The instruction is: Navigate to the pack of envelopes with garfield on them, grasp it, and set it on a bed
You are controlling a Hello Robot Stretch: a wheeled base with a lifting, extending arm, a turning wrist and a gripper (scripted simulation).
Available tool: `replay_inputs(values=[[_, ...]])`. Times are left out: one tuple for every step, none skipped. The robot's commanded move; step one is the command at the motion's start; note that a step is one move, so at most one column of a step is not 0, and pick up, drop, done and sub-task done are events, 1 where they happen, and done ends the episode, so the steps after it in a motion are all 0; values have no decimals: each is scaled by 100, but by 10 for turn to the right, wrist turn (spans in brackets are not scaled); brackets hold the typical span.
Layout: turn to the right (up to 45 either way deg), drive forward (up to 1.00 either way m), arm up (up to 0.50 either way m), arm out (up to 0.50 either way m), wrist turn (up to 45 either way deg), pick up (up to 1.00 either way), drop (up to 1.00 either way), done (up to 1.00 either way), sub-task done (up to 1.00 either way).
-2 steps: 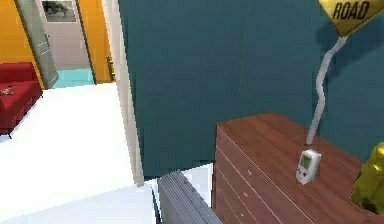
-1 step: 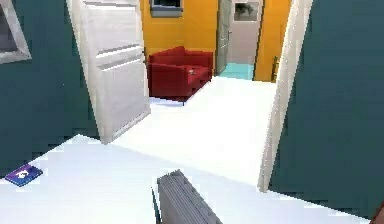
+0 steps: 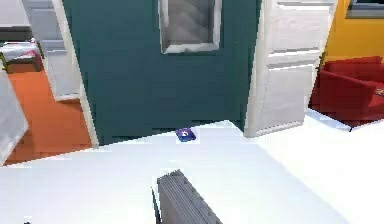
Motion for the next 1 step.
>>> replay_inputs(values=[[-450,0,0,0,0,0,0,0,0]])
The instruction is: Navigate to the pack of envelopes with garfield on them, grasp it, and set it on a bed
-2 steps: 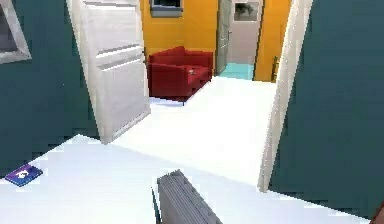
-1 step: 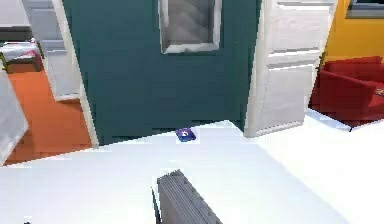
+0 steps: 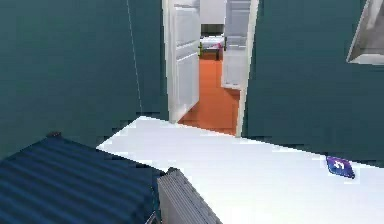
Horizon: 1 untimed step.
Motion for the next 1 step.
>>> replay_inputs(values=[[-270,0,0,0,0,0,0,0,0]])
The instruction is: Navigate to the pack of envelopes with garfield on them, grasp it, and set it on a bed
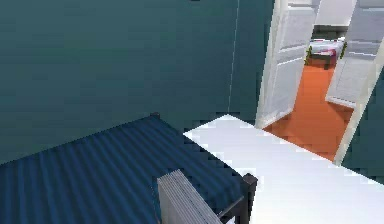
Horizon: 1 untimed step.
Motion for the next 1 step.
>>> replay_inputs(values=[[0,25,0,0,0,0,0,0,0]])
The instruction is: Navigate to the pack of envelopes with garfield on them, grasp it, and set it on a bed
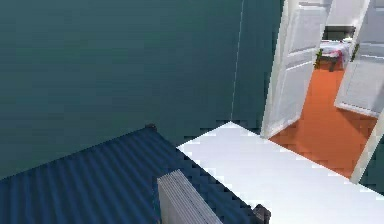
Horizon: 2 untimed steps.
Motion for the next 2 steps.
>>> replay_inputs(values=[[450,0,0,0,0,0,0,0,0],[450,0,0,0,0,0,0,0,0]])
